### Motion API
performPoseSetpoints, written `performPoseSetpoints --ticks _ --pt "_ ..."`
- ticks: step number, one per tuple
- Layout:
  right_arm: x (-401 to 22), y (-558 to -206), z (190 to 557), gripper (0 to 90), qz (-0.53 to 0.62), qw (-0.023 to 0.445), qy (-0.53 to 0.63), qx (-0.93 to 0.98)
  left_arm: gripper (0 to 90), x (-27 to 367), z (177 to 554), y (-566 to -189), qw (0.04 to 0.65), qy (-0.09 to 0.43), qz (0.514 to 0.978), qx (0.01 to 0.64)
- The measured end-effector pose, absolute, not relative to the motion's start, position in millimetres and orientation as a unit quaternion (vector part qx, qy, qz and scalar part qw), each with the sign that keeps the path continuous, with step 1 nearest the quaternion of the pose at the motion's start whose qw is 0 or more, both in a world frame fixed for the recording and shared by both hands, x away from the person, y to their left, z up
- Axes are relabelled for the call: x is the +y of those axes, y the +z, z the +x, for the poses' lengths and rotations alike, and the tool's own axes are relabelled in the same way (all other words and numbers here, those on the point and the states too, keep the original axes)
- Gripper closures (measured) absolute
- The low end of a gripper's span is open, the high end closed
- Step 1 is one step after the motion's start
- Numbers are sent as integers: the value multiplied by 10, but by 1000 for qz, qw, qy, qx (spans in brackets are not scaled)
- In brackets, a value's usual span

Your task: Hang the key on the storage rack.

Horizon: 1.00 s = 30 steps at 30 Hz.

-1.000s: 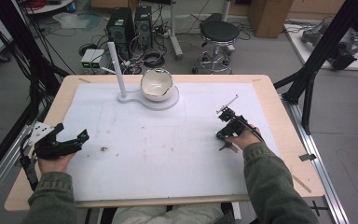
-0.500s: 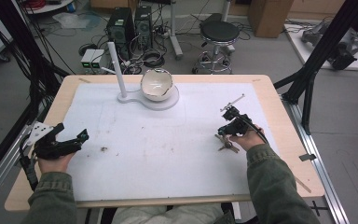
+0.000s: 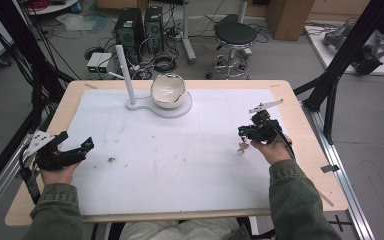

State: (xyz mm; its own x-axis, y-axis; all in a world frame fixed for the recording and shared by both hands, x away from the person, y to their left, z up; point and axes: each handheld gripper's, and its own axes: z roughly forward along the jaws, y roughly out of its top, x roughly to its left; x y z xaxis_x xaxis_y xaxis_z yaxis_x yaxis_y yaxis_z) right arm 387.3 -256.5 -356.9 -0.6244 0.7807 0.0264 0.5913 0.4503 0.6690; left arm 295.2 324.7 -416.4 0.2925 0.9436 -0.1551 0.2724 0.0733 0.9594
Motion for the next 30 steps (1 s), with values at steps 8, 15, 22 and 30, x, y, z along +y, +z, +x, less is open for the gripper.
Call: performPoseSetpoints --ticks 8,15,22,30 --pt "-2563 -3459 3805 832 408 159 358 824 25 3248 2951 -4162 534 314 601 504" --pt "-2445 -3268 3798 832 392 156 386 820 24 3242 2973 -4165 534 313 603 503" --pt "-2179 -3117 3918 831 375 152 395 825 24 3234 2987 -4168 536 312 602 503" --pt "-1876 -2898 4018 831 353 145 416 825 24 3248 2999 -4172 540 308 599 504"
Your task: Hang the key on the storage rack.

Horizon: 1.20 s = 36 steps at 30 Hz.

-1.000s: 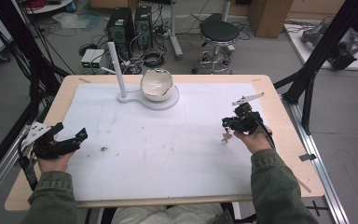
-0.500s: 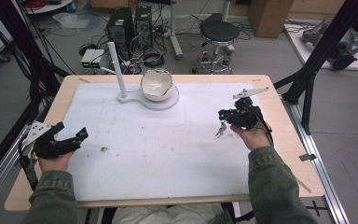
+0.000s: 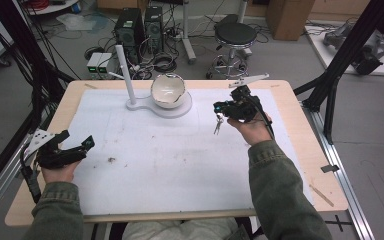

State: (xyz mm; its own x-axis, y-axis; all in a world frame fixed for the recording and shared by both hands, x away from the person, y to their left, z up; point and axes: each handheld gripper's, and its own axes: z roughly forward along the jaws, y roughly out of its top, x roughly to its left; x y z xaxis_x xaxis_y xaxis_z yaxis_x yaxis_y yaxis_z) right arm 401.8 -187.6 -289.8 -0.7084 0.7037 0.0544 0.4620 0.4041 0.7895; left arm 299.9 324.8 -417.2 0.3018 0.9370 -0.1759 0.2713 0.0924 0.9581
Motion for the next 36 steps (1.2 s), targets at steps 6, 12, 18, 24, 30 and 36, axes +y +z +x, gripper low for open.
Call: performPoseSetpoints --ticks 6,12,18,24,30,36 --pt "-1675 -2735 4051 831 340 149 424 826 25 3266 2988 -4166 541 309 597 506" --pt "-1499 -2667 4109 831 331 147 427 829 24 3265 2991 -4168 541 307 598 506" --pt "-1342 -2665 4181 830 322 139 427 834 24 3274 3021 -4186 542 306 597 507" --pt "-1222 -2666 4298 830 324 133 431 832 24 3273 3036 -4196 542 305 597 507" --pt "-1052 -2640 4412 830 318 129 434 833 25 3279 3026 -4196 540 304 599 507" --pt "-906 -2678 4484 830 314 120 433 836 25 3290 3004 -4203 534 306 602 509"
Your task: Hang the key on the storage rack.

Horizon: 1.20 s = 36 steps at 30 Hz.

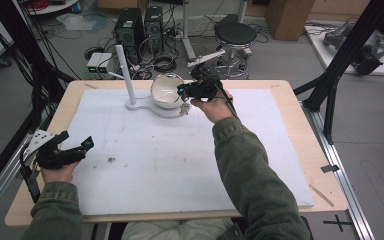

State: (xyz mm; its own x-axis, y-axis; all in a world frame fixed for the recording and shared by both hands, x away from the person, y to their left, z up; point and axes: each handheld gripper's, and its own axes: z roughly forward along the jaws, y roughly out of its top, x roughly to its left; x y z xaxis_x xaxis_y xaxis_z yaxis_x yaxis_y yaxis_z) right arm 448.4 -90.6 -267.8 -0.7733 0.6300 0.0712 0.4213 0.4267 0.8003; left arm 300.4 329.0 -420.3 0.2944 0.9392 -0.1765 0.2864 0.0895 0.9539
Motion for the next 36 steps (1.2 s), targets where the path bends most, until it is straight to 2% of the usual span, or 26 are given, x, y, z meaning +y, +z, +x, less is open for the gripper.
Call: performPoseSetpoints --ticks 23,36 --pt "-253 -2658 4739 831 307 109 435 840 24 3296 3021 -4222 541 287 613 499" --pt "157 -2460 4839 830 278 111 435 849 24 3306 3024 -4220 544 290 606 503"
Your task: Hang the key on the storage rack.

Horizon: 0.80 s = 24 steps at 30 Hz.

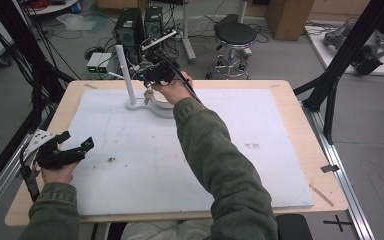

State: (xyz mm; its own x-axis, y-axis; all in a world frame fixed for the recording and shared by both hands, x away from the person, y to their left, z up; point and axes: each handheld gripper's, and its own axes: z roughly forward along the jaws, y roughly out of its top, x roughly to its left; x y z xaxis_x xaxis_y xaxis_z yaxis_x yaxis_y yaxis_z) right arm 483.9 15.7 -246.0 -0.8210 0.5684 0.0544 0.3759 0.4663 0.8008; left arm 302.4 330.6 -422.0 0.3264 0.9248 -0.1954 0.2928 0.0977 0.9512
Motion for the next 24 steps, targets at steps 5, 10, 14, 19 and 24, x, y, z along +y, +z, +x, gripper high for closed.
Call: performPoseSetpoints --ticks 5,10,14,19,24 --pt "330 -2382 4905 830 268 114 436 851 25 3316 3033 -4222 546 292 603 504" --pt "461 -2284 4969 830 263 118 444 848 24 3330 3047 -4223 549 294 594 509" --pt "554 -2200 5019 830 257 115 454 845 24 3355 3055 -4224 551 295 588 513" --pt "731 -2070 5066 830 245 118 455 848 24 3370 3055 -4224 551 295 586 517" --pt "837 -2019 5087 830 236 120 454 851 25 3368 3063 -4227 552 294 586 515"
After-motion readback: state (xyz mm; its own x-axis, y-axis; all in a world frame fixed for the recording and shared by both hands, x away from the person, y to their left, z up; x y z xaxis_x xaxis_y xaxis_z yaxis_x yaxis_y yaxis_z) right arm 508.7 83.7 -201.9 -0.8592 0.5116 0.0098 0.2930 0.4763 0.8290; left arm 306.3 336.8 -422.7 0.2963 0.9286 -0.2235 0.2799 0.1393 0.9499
